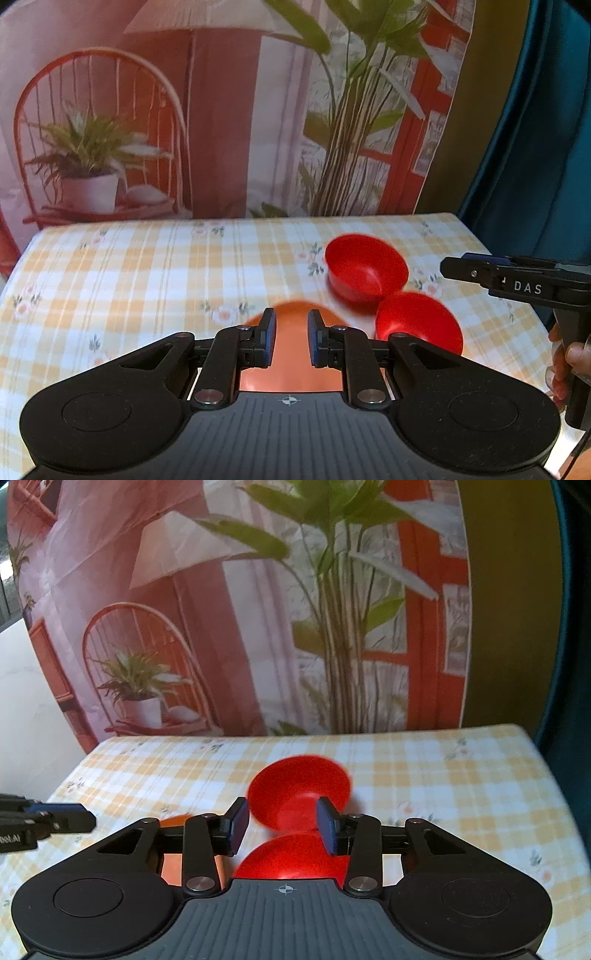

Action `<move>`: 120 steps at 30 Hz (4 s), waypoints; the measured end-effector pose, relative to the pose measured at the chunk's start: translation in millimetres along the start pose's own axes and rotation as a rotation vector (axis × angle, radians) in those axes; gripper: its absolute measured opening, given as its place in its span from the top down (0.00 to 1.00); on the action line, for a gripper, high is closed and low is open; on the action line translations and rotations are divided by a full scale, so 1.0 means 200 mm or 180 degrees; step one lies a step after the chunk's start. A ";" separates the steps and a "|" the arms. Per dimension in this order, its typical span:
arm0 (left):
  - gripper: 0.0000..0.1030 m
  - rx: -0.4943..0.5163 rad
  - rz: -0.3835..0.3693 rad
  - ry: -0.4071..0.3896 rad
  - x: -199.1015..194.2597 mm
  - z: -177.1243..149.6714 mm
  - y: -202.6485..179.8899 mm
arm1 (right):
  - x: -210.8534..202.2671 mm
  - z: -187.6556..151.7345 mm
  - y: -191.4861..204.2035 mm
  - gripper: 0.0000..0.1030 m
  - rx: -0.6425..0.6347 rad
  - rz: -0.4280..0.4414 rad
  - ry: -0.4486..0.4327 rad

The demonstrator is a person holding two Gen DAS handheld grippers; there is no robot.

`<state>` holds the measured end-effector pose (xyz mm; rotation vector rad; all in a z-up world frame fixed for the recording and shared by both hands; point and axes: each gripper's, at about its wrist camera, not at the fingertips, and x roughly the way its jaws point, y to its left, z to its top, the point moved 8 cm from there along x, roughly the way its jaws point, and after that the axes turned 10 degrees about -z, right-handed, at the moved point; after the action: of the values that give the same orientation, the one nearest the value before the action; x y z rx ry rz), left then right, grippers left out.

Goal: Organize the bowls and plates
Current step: 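Grasp a red bowl rim with the right gripper and lift it, then carry the held red bowl with the right gripper toward another red bowl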

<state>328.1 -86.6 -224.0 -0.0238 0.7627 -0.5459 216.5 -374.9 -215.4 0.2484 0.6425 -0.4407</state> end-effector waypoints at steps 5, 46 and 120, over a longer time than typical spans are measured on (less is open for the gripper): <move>0.82 -0.0011 -0.0109 -0.0049 0.05 0.13 -0.03 | 0.05 0.08 -0.09 0.63 -0.0036 -0.0064 -0.0042; 0.85 -0.0077 -0.0353 0.0583 0.94 0.11 -0.03 | 0.66 -0.08 -0.17 0.87 0.0230 0.0094 0.0614; 0.84 0.0313 -0.0553 0.0774 0.46 -0.15 -0.38 | 0.12 -0.34 -0.21 0.86 0.0212 -0.0037 0.0569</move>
<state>328.3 -190.7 -289.6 0.0690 0.9753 -0.7603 178.8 -395.1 -287.3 0.3503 0.8051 -0.4547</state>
